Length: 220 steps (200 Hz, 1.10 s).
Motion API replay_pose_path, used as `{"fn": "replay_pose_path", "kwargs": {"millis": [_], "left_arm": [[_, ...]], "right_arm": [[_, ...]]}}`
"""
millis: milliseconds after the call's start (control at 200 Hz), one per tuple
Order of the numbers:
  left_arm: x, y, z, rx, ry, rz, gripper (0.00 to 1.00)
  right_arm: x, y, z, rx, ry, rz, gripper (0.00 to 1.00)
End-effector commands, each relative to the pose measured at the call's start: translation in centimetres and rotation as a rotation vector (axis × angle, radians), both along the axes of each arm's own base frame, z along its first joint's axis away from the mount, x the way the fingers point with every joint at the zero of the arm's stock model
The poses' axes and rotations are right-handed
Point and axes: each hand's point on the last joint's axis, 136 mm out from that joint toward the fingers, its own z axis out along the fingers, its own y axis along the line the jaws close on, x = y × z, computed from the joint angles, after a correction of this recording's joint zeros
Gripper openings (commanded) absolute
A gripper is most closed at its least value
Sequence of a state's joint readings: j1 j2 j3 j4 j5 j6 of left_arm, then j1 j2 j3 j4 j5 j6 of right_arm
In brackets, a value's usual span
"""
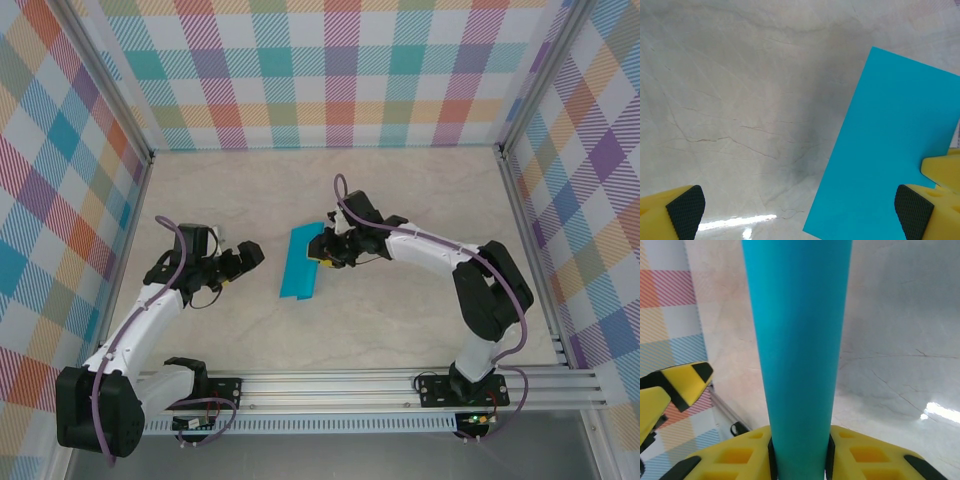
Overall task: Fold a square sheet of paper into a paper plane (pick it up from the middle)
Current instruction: First fold in half a square sheet of paper at the center of the table.
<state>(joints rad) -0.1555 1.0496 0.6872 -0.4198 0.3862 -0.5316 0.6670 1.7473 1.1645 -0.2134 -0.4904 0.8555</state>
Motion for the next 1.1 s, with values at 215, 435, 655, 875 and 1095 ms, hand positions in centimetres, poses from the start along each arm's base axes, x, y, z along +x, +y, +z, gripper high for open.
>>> {"fn": "replay_pose_path", "kwargs": {"millis": [215, 435, 655, 875, 1095], "left_arm": [[0.4, -3.3, 1.2, -0.100, -0.014, -0.066, 1.00], [-0.2, -4.5, 0.1, -0.064, 0.018, -0.090, 1.00], [-0.6, -5.0, 0.0, -0.057, 0.017, -0.106, 1.00], [-0.8, -5.7, -0.1, -0.068, 0.021, -0.137, 1.00], [-0.1, -8.4, -1.1, -0.076, 0.042, -0.203, 0.96]], "right_arm": [[-1.0, -2.4, -5.4, -0.054, 0.089, 0.025, 0.36], [-1.2, -4.9, -7.5, -0.167, 0.102, -0.018, 0.45], [-1.3, -6.6, -7.5, -0.259, 0.099, -0.051, 0.62], [-1.8, -8.2, -7.7, -0.333, 0.099, -0.086, 0.63], [-1.6, -8.5, -7.6, -0.338, 0.092, -0.111, 0.64]]}}
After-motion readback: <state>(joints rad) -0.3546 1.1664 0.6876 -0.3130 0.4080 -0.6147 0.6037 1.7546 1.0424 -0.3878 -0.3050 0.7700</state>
